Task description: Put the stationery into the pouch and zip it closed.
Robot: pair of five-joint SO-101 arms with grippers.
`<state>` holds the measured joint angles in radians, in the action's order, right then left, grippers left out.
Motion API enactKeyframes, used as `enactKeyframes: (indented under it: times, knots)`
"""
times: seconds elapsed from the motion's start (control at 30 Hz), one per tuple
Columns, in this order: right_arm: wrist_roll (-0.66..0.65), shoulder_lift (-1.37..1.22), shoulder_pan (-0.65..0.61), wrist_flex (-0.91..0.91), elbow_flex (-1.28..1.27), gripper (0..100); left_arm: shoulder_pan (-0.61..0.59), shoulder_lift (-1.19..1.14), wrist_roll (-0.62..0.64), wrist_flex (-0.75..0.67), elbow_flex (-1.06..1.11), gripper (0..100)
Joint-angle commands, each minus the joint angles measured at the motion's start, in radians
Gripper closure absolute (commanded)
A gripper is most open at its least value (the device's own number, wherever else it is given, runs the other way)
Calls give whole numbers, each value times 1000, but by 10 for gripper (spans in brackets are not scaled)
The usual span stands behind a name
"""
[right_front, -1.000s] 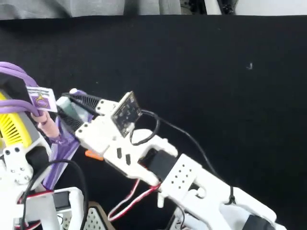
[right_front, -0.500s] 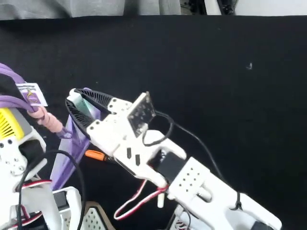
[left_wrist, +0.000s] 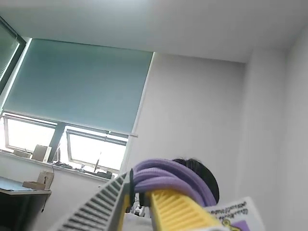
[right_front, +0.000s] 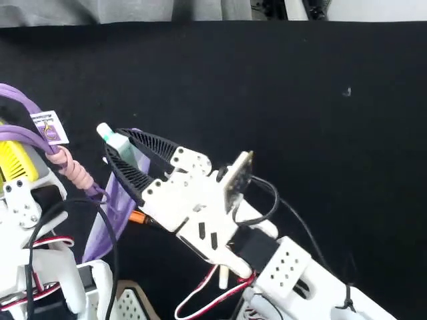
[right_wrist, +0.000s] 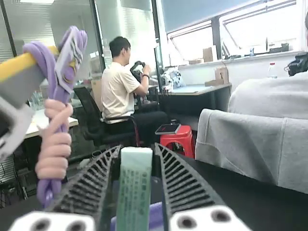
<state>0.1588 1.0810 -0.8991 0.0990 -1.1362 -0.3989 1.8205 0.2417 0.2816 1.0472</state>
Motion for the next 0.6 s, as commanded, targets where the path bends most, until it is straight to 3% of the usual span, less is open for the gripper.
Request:
enactKeyframes:
  times: [0.0,0.1,0.37,0.47,0.57]
  knots:
    - [8,30,-37,28,-8,988,-10,0,5,-12,-2,970]
    - [9,36,-37,86,-59,988,-25,0,3,-14,1,970]
    - [5,31,-52,379,-245,988,-213,0,12,-15,50,970]
    - [5,28,-57,370,-242,983,-232,0,12,-25,110,970]
    - [11,28,-58,353,-246,913,-239,0,12,-117,191,970]
